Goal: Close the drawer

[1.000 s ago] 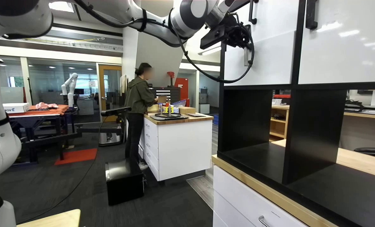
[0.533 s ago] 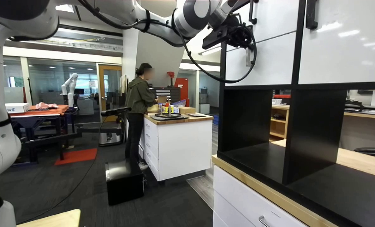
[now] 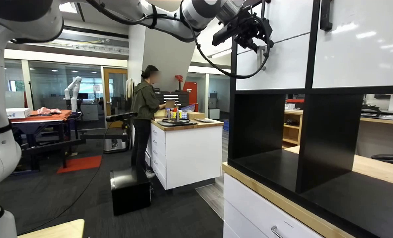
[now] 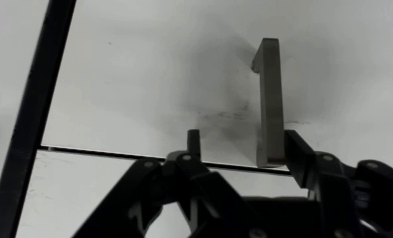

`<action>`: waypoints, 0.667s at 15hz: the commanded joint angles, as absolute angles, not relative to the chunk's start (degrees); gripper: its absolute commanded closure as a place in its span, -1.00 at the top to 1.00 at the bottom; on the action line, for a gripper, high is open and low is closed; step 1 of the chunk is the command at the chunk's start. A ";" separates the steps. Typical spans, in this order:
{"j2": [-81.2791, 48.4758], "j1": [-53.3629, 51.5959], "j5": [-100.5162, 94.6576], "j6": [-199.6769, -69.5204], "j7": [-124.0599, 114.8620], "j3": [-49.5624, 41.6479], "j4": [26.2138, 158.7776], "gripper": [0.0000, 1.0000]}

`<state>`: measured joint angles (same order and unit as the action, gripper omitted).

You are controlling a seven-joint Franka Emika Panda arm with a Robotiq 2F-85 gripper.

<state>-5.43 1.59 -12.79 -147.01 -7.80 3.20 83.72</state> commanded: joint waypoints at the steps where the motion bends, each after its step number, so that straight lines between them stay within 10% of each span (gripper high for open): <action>1: -5.46 0.75 -13.46 -142.37 -9.15 3.35 81.34 0.94; 10: -0.39 0.88 -7.11 -134.46 -7.58 5.00 89.56 1.00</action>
<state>-4.93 0.66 -9.27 -138.04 -7.80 4.86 84.03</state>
